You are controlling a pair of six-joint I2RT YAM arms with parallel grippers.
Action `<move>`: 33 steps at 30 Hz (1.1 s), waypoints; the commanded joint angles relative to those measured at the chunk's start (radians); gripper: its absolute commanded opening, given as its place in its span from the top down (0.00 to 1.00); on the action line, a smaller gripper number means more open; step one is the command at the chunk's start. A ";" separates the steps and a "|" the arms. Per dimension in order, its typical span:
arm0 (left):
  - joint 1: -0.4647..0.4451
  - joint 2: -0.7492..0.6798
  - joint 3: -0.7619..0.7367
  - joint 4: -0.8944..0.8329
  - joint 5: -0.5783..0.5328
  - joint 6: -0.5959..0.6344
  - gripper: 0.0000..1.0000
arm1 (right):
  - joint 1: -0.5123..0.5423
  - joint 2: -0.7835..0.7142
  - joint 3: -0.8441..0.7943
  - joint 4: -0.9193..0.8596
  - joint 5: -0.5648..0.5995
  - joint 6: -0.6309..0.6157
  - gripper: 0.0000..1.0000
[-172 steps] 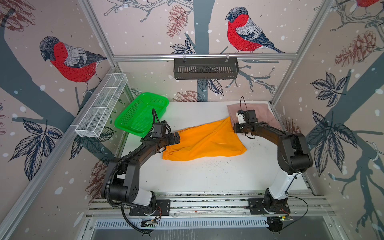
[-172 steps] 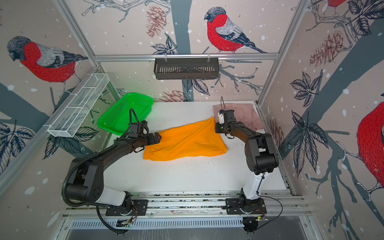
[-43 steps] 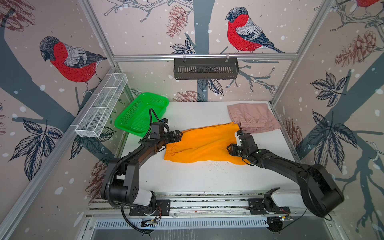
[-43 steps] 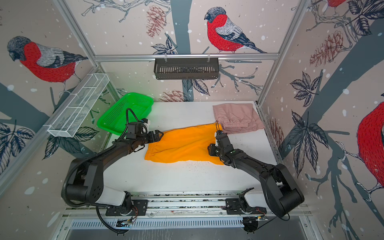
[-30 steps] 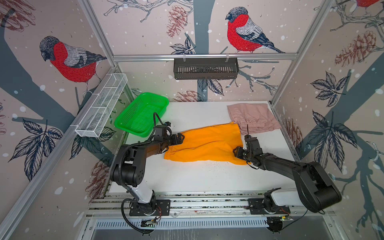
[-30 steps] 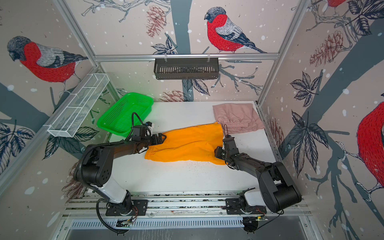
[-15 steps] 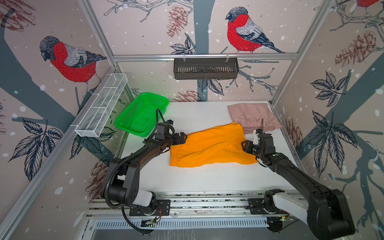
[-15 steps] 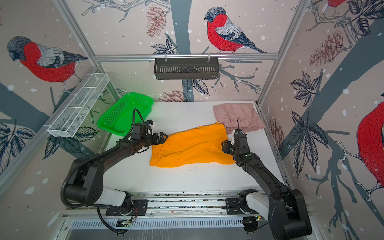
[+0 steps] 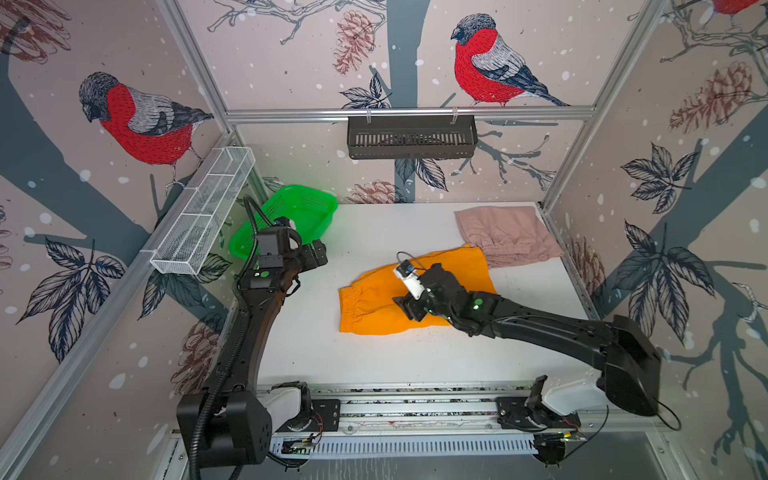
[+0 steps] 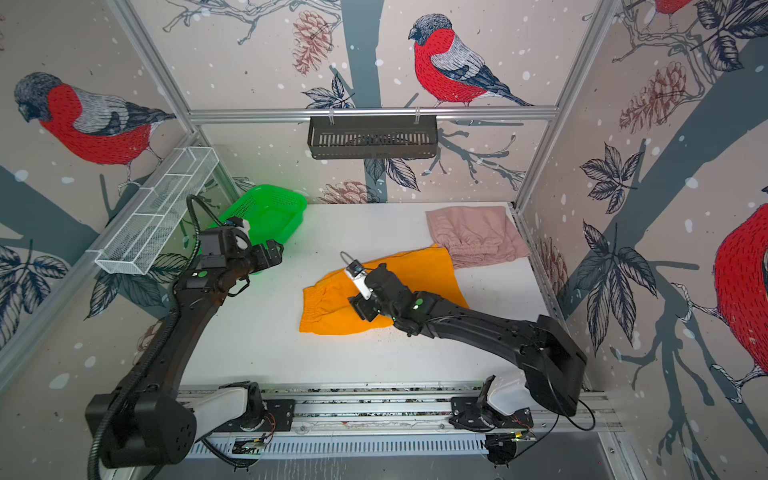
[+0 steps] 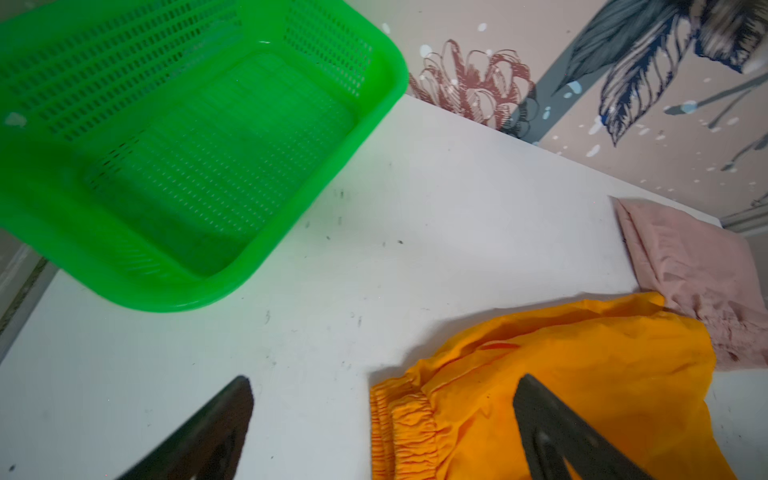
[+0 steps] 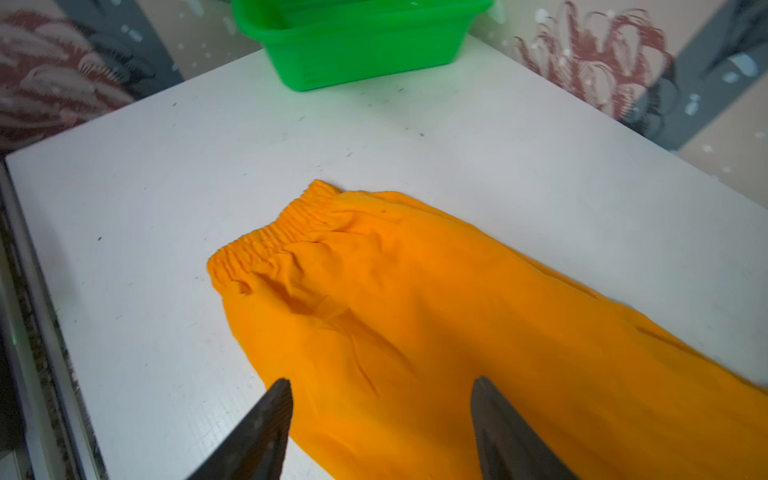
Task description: Fold and stack the shorts
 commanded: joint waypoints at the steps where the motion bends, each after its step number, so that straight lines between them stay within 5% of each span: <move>1: 0.039 0.002 -0.047 -0.016 0.060 -0.038 0.02 | 0.091 0.139 0.113 -0.040 0.090 -0.148 0.28; 7: 0.054 0.011 -0.098 0.016 0.084 -0.079 0.02 | 0.213 0.443 0.335 -0.135 0.211 -0.245 0.21; 21: 0.070 -0.023 -0.205 0.030 0.131 -0.127 0.02 | 0.224 0.638 0.395 -0.076 0.333 -0.346 0.19; 23: 0.070 -0.022 -0.227 0.036 0.146 -0.141 0.02 | 0.221 0.637 0.384 -0.052 0.327 -0.342 0.30; 27: 0.070 -0.012 -0.274 0.048 0.216 -0.183 0.02 | 0.195 0.605 0.347 0.011 0.250 -0.302 0.78; 29: 0.070 0.000 -0.310 0.080 0.278 -0.194 0.02 | 0.178 0.565 0.300 0.074 0.200 -0.270 0.94; 33: 0.070 0.046 -0.395 0.223 0.507 -0.212 0.02 | 0.151 0.497 0.212 0.210 0.121 -0.217 0.97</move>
